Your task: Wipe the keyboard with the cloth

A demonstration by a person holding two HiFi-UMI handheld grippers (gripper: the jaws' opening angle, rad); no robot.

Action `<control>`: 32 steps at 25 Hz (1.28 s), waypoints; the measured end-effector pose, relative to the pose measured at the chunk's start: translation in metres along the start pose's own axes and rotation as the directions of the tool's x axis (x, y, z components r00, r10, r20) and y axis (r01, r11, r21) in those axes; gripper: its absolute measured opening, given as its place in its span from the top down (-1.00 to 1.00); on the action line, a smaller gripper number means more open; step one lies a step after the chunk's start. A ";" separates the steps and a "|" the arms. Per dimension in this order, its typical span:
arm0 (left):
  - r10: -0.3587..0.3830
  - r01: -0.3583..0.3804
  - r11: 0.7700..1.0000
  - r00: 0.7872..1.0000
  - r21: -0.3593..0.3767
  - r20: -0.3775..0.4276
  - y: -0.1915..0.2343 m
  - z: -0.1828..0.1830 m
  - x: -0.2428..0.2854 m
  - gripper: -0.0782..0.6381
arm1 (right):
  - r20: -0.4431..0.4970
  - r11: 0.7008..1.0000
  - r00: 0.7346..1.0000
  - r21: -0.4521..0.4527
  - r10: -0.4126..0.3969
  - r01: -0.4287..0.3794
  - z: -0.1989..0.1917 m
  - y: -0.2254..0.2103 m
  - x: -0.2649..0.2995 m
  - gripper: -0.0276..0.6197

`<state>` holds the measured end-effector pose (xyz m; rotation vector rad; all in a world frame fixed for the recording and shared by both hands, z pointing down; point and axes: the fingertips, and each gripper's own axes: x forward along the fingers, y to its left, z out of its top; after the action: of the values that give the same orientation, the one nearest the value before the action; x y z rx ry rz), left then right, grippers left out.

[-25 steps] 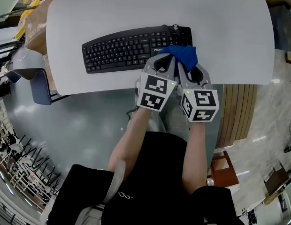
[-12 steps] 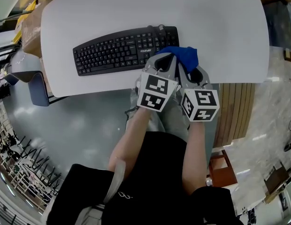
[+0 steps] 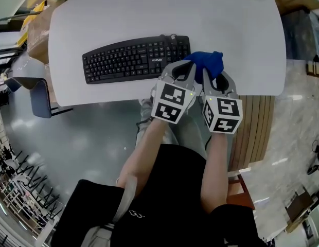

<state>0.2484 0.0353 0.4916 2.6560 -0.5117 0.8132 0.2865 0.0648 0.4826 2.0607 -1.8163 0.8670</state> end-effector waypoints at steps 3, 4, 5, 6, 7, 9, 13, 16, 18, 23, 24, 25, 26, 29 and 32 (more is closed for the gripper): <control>0.050 -0.049 0.999 0.995 -0.007 0.091 0.018 0.035 -0.028 0.79 | 0.075 0.999 0.997 -0.035 0.006 -0.003 0.040 0.011 -0.012 0.64; 0.070 -0.068 0.998 0.990 -0.016 0.122 0.026 0.046 -0.039 0.79 | 0.099 0.999 0.995 -0.049 0.013 -0.008 0.053 0.017 -0.015 0.64; 0.092 -0.089 0.996 0.984 -0.026 0.153 0.036 0.056 -0.050 0.79 | 0.124 0.998 0.992 -0.064 0.023 -0.016 0.066 0.024 -0.018 0.64; 0.118 -0.114 0.993 0.975 -0.035 0.186 0.046 0.067 -0.062 0.79 | 0.148 0.996 0.988 -0.080 0.035 -0.024 0.079 0.032 -0.020 0.64; 0.147 -0.141 0.989 0.964 -0.043 0.220 0.057 0.077 -0.074 0.79 | 0.172 0.995 0.984 -0.099 0.049 -0.032 0.093 0.040 -0.021 0.64; 0.205 -0.195 0.979 0.935 -0.061 0.288 0.080 0.099 -0.098 0.79 | 0.219 0.989 0.973 -0.138 0.078 -0.049 0.120 0.056 -0.020 0.64; 0.276 -0.264 0.961 0.874 -0.086 0.399 0.118 0.134 -0.153 0.79 | 0.308 0.980 0.943 -0.187 0.125 -0.069 0.169 0.095 -0.021 0.64; 0.319 -0.307 0.946 0.829 -0.103 0.459 0.146 0.151 -0.197 0.79 | 0.360 0.971 0.918 -0.222 0.165 -0.087 0.198 0.135 -0.019 0.64; 0.344 -0.335 0.936 0.799 -0.110 0.493 0.165 0.160 -0.226 0.79 | 0.390 0.964 0.900 -0.247 0.195 -0.102 0.217 0.161 -0.019 0.64; 0.388 -0.399 0.909 0.708 -0.118 0.590 0.208 0.191 -0.300 0.79 | 0.464 0.939 0.842 -0.317 0.274 -0.131 0.267 0.229 -0.022 0.64; 0.391 -0.407 0.906 0.692 -0.119 0.607 0.213 0.196 -0.312 0.79 | 0.475 0.936 0.833 -0.325 0.284 -0.134 0.273 0.240 -0.022 0.64; 0.393 -0.414 0.902 0.677 -0.120 0.623 0.218 0.200 -0.322 0.79 | 0.485 0.934 0.824 -0.330 0.293 -0.137 0.279 0.249 -0.023 0.64; 0.394 -0.420 0.900 0.663 -0.119 0.637 0.222 0.204 -0.331 0.79 | 0.494 0.932 0.816 -0.334 0.300 -0.140 0.284 0.257 -0.023 0.65; 0.388 -0.427 0.897 0.637 -0.114 0.666 0.232 0.210 -0.349 0.79 | 0.505 0.926 0.804 -0.351 0.314 -0.141 0.295 0.277 -0.019 0.65; 0.386 -0.433 0.895 0.624 -0.111 0.680 0.243 0.212 -0.362 0.79 | 0.509 0.918 0.795 -0.371 0.329 -0.143 0.303 0.298 -0.013 0.65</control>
<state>-0.0346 -0.1757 0.1589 2.8777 -1.3399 -0.1445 0.0780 -0.1486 0.1798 2.0273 -2.3661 -0.0383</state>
